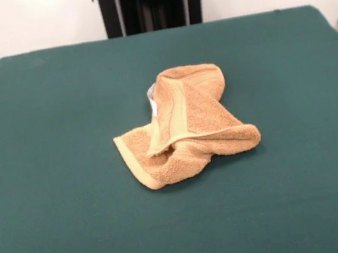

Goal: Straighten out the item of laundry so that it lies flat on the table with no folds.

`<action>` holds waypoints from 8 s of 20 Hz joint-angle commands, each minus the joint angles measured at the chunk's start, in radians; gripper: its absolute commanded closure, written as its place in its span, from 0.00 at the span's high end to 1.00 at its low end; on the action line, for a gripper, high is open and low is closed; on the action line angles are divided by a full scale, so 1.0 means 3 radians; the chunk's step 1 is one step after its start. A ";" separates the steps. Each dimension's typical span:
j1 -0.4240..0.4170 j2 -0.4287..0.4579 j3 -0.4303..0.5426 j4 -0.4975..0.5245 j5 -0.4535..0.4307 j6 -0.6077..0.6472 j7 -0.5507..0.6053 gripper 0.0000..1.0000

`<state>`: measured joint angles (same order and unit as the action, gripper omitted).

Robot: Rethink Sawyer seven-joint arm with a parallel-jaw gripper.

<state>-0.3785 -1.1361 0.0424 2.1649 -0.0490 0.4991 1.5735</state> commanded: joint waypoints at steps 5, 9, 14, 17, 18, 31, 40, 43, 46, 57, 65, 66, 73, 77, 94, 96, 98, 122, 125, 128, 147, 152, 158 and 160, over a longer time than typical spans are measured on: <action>-0.0389 0.0721 0.0622 -0.0264 -0.0686 -0.0513 -0.0367 1.00; -0.0429 0.1054 0.0628 -0.0401 -0.0994 -0.0862 -0.0200 1.00; -0.0466 0.1298 0.0654 -0.0507 -0.1227 -0.1099 -0.0019 1.00; -0.0568 0.1344 0.0769 -0.0499 -0.1221 -0.1079 0.0031 1.00; -0.0582 0.1347 0.0789 -0.0494 -0.1227 -0.1080 0.0060 1.00; 0.0315 0.1482 0.0113 -0.0558 -0.0852 -0.1755 0.0848 1.00; 0.0618 0.1672 -0.0062 -0.0593 -0.0477 -0.2241 0.0933 1.00; 0.0466 0.1792 0.0147 -0.0660 -0.0487 -0.2343 0.0861 1.00; 0.0379 0.1848 0.0254 -0.0701 -0.0492 -0.2367 0.0803 1.00; 0.0295 0.2161 0.0314 -0.0715 -0.0458 -0.2898 0.0903 1.00; 0.0277 0.2278 0.0297 -0.0726 -0.0361 -0.3307 0.0959 1.00; 0.0279 0.2285 0.0295 -0.0734 -0.0347 -0.3332 0.0947 1.00; 0.0296 0.2295 0.0298 -0.0773 -0.0230 -0.3413 0.0921 1.00; 0.0272 0.2316 0.0340 -0.0738 -0.0166 -0.3404 0.0975 1.00; 0.0288 0.2292 0.0327 -0.0705 -0.0011 -0.3552 0.1029 1.00; 0.0262 0.2280 0.0353 -0.0728 -0.0055 -0.3387 0.0945 1.00; 0.0236 0.2283 0.0378 -0.0725 -0.0065 -0.3374 0.0956 1.00; 0.0713 0.1106 0.0159 0.0020 0.0891 -0.1957 0.1012 0.00; 0.0574 0.1078 0.0256 0.0062 0.0805 -0.1991 0.0993 0.00; 0.0379 0.1039 0.0377 0.0057 0.0698 -0.1914 0.0924 0.00; -0.0018 0.0832 0.0522 -0.0155 0.0533 -0.1512 0.0543 0.00; -0.0482 0.0716 0.0788 -0.0432 0.0431 -0.0812 0.0045 0.00; -0.0907 0.0837 0.1085 -0.0573 0.0246 -0.0606 -0.0202 0.00; -0.1012 0.0893 0.1165 -0.0638 0.0148 -0.0562 -0.0288 0.00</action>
<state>-0.6351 -0.9039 0.2174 2.0507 0.0559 0.2258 1.5834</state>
